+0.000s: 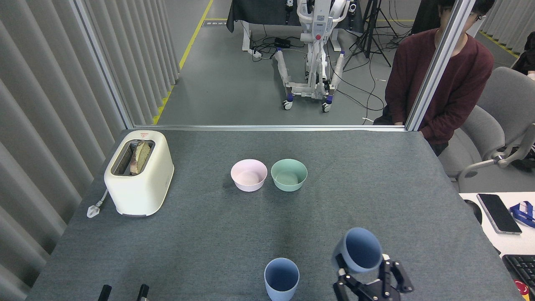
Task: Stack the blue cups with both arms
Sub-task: 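Carry the blue cup over the placed cup and lower it inside, then release the cup and withdraw the right gripper toward the robot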
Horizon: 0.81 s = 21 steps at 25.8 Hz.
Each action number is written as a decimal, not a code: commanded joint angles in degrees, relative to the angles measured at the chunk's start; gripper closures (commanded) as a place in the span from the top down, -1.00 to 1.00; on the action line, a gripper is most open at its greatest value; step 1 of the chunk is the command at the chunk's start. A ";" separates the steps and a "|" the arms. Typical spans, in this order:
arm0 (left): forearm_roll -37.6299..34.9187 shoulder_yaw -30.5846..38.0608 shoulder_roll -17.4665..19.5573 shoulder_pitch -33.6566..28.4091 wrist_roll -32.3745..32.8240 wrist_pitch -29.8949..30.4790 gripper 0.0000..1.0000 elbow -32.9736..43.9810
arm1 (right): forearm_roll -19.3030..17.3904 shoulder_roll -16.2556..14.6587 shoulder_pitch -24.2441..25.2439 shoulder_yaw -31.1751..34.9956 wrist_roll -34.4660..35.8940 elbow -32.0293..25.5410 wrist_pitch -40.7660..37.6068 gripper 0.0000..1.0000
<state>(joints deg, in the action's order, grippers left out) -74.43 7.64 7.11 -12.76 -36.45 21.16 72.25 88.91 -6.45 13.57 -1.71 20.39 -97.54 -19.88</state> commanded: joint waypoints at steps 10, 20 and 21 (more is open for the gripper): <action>0.07 1.50 0.53 -0.25 -0.03 0.10 1.00 0.78 | 12.16 8.29 -1.79 -12.09 -2.81 0.07 -0.07 -0.53; 0.07 1.59 1.15 -0.16 -0.03 0.19 1.00 0.17 | 12.07 7.33 -0.82 -9.89 -2.63 2.62 0.37 -0.53; 0.07 1.59 1.24 -0.07 -0.03 0.11 1.00 0.08 | 12.07 7.33 -0.56 -9.72 -2.55 2.62 0.28 -0.53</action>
<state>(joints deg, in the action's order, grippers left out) -74.35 9.21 8.01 -12.93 -36.47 21.29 72.59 101.07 1.09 12.45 -12.50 17.36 -95.26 -19.52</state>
